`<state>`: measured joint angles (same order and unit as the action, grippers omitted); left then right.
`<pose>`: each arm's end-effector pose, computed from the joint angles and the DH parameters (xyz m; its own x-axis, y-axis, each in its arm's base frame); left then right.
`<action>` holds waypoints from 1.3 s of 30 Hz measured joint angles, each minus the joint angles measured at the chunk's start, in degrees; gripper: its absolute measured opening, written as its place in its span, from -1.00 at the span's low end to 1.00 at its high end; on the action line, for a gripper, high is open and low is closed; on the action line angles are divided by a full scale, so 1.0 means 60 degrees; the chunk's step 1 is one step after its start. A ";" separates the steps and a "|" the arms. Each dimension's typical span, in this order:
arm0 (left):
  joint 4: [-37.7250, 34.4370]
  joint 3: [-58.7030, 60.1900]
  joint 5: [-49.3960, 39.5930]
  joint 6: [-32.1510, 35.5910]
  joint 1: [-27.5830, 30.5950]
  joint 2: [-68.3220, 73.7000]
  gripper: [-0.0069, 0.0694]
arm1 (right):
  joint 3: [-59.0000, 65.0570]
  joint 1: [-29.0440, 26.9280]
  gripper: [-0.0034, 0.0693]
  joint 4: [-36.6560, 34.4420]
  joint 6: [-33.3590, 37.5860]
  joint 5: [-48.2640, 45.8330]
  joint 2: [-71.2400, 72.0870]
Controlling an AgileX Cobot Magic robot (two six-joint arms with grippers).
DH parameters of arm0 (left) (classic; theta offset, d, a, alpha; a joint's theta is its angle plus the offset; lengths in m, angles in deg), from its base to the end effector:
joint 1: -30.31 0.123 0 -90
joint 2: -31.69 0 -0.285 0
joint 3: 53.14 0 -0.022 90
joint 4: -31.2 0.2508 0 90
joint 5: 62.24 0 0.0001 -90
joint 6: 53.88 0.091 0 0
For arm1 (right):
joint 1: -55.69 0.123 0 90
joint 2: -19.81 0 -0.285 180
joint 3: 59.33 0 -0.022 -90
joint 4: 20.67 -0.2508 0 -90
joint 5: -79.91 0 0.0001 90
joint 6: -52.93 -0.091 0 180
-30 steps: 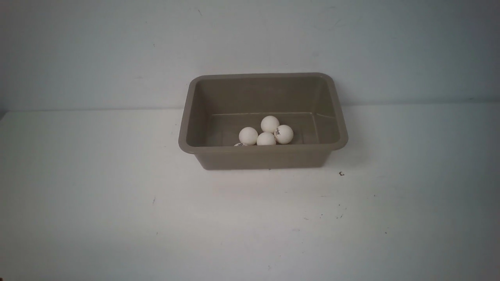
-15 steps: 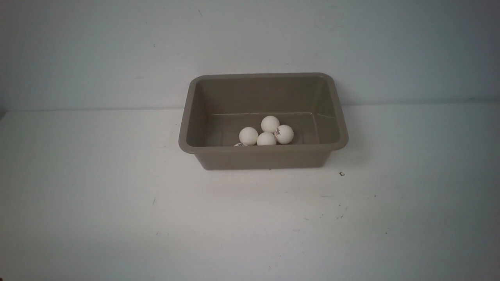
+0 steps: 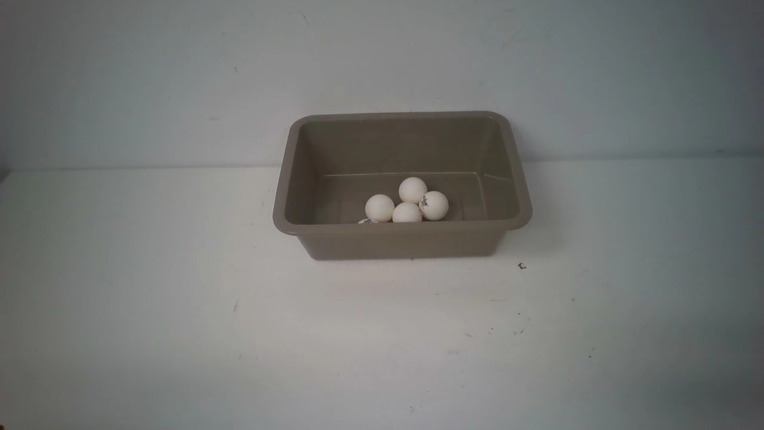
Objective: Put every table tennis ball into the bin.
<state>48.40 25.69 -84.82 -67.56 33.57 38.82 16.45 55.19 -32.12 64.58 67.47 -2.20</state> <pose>0.0513 0.0133 0.1705 -0.3086 0.0219 -0.9509 -0.1524 0.9857 0.0721 0.0727 0.0033 0.1864 -0.3416 -0.0051 -0.9398 -0.0342 0.9994 0.0070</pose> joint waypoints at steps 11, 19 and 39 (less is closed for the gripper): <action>0.0000 0.0000 0.0000 0.0000 0.0000 0.0000 -0.20 | 0.0323 0.0000 -0.93 0.0364 0.0000 -0.0673 0.0474; 0.0000 0.0000 0.0000 0.0000 0.0000 0.0000 -0.20 | 0.0323 0.0000 -0.93 0.0924 0.0000 -0.1821 0.1812; 0.0000 0.0000 0.0000 0.0000 0.0000 0.0000 -0.20 | 0.0323 0.0000 -0.93 0.1024 -0.0007 -0.2286 0.2480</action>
<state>48.40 25.69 -84.82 -67.56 33.57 38.82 18.39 55.19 -25.97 64.54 53.75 12.68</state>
